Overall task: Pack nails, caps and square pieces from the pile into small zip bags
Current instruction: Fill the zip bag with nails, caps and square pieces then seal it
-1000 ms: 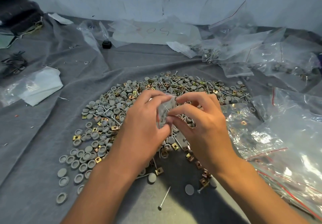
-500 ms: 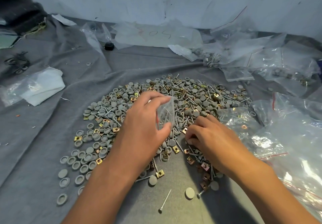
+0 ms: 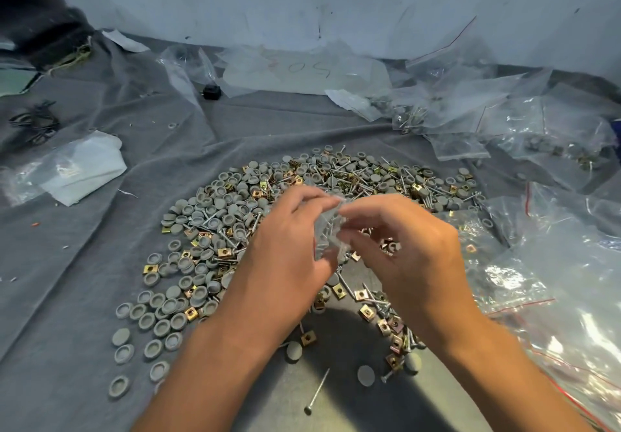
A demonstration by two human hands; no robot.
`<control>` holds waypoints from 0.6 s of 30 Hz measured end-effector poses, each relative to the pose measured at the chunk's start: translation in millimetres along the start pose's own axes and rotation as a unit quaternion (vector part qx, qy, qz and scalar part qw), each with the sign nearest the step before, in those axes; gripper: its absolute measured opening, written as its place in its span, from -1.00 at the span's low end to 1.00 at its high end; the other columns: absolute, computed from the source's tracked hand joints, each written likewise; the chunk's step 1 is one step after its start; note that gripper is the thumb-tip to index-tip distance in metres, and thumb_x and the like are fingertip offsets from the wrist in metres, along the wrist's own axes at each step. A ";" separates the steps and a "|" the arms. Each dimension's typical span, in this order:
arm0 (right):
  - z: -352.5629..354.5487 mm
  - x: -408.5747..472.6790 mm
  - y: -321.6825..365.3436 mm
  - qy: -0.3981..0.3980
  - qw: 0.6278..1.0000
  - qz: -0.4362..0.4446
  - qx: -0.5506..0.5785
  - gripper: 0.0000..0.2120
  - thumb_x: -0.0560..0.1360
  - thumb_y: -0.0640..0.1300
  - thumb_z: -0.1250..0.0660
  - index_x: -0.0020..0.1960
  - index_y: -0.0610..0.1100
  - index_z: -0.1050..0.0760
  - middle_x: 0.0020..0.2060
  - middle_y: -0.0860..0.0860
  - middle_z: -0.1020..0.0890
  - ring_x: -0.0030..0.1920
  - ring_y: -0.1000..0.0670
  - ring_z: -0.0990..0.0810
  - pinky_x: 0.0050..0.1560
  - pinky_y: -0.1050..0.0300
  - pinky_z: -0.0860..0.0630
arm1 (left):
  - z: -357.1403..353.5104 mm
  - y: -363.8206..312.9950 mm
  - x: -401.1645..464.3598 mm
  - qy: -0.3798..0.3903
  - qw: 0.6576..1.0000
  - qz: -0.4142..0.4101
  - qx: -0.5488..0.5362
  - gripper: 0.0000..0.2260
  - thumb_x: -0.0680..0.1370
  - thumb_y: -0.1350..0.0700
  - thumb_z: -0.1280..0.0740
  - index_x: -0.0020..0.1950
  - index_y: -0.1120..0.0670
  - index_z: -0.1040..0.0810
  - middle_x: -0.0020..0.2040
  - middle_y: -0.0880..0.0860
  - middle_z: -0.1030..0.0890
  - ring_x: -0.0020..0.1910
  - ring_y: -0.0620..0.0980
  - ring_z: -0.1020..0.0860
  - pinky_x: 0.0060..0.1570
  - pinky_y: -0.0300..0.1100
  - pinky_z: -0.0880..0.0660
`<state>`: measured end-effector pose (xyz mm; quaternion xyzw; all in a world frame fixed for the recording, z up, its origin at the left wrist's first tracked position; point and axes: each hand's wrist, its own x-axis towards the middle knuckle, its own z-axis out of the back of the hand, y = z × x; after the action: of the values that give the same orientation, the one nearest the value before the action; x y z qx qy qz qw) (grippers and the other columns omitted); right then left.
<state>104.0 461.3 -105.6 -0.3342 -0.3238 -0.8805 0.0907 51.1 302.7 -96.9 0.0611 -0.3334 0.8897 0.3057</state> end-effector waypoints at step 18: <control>-13.0 -18.9 -11.0 0.287 0.918 -0.253 -0.106 -0.84 0.53 0.03 -0.36 0.08 0.17 -0.46 -0.22 0.20 -0.62 -0.25 0.21 -0.57 -0.23 0.24 -0.51 | 3.4 3.5 0.5 -0.012 1.000 0.003 -0.010 -0.47 0.43 0.12 -0.52 0.39 -0.01 -0.51 0.20 -0.21 -0.42 -0.08 -0.39 -0.41 0.11 -0.60 -0.27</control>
<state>107.4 460.6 -130.8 0.0182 -0.2623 -0.9613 -0.0822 48.4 298.7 -96.0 0.0676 -0.3458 0.8868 0.2992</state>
